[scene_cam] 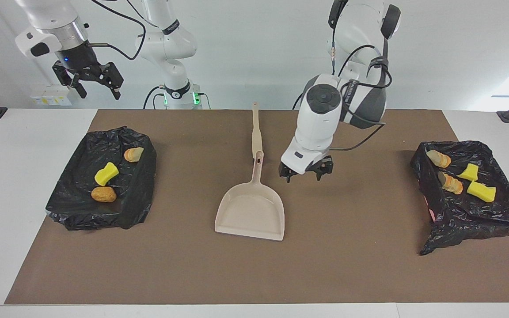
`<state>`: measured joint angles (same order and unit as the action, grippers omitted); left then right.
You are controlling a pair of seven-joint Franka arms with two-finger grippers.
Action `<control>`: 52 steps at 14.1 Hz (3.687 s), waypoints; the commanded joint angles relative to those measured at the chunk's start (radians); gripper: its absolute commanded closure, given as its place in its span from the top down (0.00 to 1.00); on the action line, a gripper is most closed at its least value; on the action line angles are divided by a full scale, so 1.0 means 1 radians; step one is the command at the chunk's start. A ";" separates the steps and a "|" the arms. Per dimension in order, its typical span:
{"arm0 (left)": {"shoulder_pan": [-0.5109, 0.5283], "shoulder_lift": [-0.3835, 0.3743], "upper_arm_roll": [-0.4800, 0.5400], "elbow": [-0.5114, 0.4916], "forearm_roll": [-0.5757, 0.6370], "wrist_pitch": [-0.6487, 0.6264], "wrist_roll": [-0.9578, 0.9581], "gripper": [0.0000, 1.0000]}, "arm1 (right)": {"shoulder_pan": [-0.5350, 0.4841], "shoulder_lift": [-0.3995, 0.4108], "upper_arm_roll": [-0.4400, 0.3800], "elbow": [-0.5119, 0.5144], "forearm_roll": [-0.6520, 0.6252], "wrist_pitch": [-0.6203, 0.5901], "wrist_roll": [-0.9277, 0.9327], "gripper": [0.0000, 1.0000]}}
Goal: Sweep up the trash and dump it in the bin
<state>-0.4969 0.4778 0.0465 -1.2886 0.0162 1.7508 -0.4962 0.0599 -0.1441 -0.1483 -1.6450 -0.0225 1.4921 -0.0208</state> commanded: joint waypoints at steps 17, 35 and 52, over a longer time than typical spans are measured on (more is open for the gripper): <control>0.301 -0.447 0.047 -0.232 -0.010 -0.209 0.587 1.00 | -0.008 -0.003 0.006 0.001 -0.011 -0.018 -0.031 1.00; 0.492 -0.518 -0.099 -0.281 -0.005 -0.244 0.591 1.00 | -0.006 -0.008 0.003 -0.001 -0.011 -0.033 -0.027 1.00; 0.489 -0.450 -0.099 -0.199 -0.009 -0.269 0.599 1.00 | 0.003 -0.005 0.006 -0.004 -0.011 0.017 -0.025 1.00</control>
<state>-0.0195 0.0212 -0.0466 -1.5024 0.0137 1.4818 0.0879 0.0634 -0.1445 -0.1435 -1.6449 -0.0225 1.4949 -0.0208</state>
